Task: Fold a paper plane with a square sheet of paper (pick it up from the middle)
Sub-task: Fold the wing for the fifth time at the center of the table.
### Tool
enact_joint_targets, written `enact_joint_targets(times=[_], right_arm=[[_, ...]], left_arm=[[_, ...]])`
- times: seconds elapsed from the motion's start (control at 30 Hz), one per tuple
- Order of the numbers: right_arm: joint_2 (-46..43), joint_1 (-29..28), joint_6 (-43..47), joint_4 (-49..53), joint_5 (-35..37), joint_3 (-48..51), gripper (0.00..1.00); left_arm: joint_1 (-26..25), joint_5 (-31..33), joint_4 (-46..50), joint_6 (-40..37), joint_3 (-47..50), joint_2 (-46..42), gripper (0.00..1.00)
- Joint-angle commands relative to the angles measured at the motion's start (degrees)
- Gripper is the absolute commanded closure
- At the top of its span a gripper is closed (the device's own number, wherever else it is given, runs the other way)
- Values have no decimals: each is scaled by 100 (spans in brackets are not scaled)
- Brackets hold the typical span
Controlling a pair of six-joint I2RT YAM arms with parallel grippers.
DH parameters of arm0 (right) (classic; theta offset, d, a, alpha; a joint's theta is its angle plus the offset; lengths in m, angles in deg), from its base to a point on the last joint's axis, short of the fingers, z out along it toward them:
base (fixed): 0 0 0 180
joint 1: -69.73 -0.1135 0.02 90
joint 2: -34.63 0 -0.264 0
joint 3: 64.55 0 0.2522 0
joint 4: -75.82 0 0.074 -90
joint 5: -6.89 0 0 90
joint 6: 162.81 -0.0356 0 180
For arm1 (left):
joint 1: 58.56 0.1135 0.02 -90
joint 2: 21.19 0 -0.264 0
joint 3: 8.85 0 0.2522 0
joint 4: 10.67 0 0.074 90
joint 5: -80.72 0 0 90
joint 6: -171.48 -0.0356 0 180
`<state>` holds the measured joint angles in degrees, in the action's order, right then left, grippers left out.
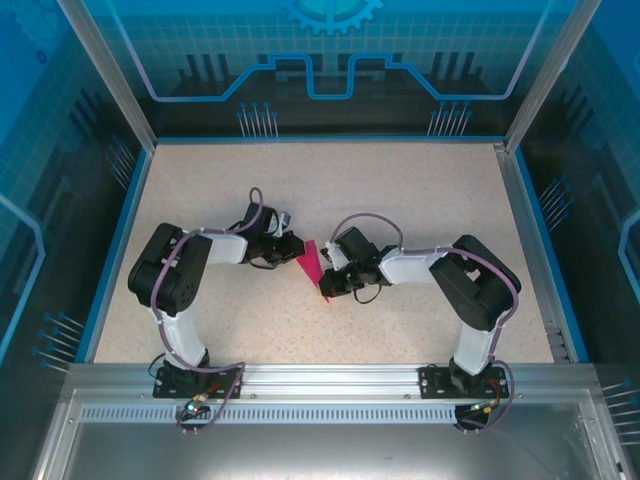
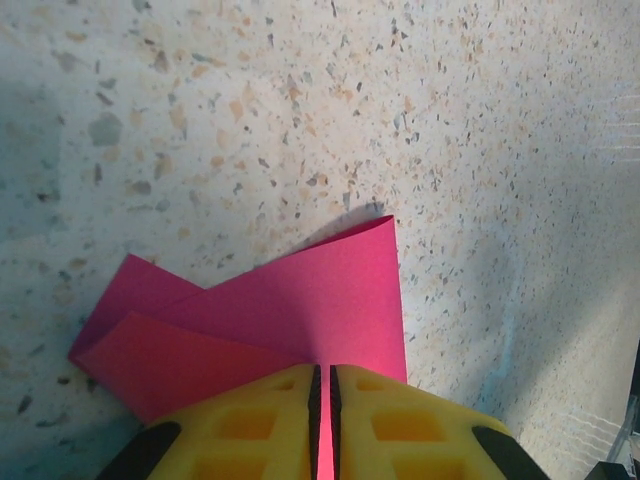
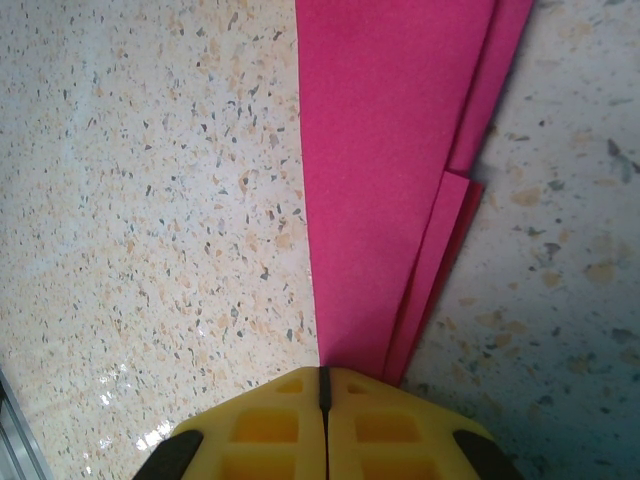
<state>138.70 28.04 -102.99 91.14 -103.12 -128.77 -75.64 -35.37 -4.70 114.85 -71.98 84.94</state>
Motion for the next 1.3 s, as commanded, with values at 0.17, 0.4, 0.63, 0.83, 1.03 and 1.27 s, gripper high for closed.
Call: enact_joint_targets(times=[0.17,0.4,0.63,0.83,1.03,1.27], right_arm=[[307,-21,91,855,340,372,95],[277,-23,99,872,377,397,95],[288,-14,82,873,392,386,95],[293,-6,54,864,369,362,95],[295,3,8,850,343,350,95],[297,22,-54,833,329,344,96]], left_arm=[[316,551,465,-368,-483,431,84],[552,554,663,-406,-724,501,84],[662,570,1054,-573,-1171,339,84],[662,643,1067,-467,-873,-452,84],[533,330,439,108,171,-1437,84],[-402,214,-20,568,780,-1637,84]])
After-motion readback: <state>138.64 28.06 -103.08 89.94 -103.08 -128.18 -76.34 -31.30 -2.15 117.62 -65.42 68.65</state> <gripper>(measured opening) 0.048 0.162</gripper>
